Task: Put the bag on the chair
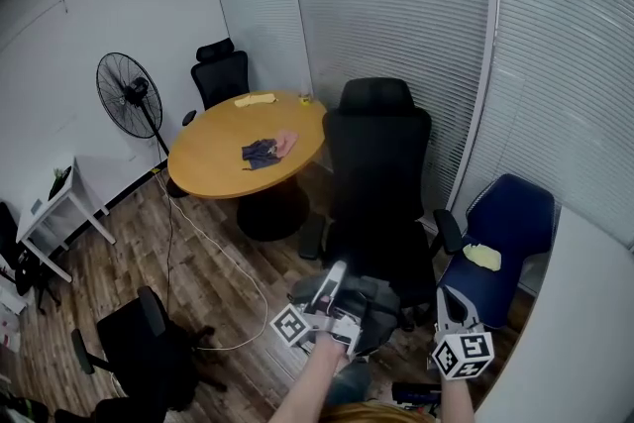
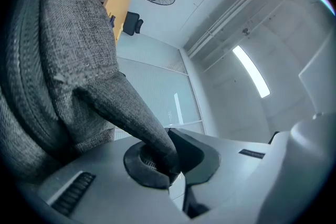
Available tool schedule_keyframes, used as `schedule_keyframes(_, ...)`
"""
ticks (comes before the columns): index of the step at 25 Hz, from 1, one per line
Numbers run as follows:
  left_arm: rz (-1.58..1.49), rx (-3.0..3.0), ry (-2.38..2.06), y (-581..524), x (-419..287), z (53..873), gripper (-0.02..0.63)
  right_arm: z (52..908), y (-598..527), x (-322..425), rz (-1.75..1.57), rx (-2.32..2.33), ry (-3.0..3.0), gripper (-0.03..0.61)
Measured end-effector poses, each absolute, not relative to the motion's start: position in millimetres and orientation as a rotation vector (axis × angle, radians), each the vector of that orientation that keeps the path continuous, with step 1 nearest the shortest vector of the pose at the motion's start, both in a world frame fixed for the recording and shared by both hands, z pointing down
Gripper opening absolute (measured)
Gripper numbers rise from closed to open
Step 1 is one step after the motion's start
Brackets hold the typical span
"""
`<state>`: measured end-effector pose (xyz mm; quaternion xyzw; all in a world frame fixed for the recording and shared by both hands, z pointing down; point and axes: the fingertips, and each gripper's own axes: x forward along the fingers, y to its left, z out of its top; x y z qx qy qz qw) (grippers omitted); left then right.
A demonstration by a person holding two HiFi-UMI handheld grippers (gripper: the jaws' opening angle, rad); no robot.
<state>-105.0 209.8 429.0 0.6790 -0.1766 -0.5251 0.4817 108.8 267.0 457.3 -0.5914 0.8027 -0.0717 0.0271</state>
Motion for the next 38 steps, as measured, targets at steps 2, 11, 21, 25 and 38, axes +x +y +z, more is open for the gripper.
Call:
schedule_keyframes(2, -1.278, 1.654, -0.428, 184, -97, 430, 0.023, 460, 243, 116, -0.222, -1.831, 2.480, 0.013)
schedule_keyframes(11, -1.338, 1.557, -0.402, 40, -76, 441, 0.021, 464, 111, 133, -0.250, -1.829, 2.545, 0.014)
schedule_keyframes(21, -1.196, 1.587, -0.335, -99, -44, 456, 0.022, 484, -28, 145, -0.341, -1.899, 2.465, 0.013)
schedule_keyframes(25, -1.202, 1.567, -0.333, -144, -40, 458, 0.022, 486, -54, 162, -0.360, -1.952, 2.402, 0.012)
schedule_keyframes(38, -1.196, 1.449, -0.404, -213, -25, 492, 0.021, 503, -131, 171, -0.454, -1.936, 2.429, 0.014)
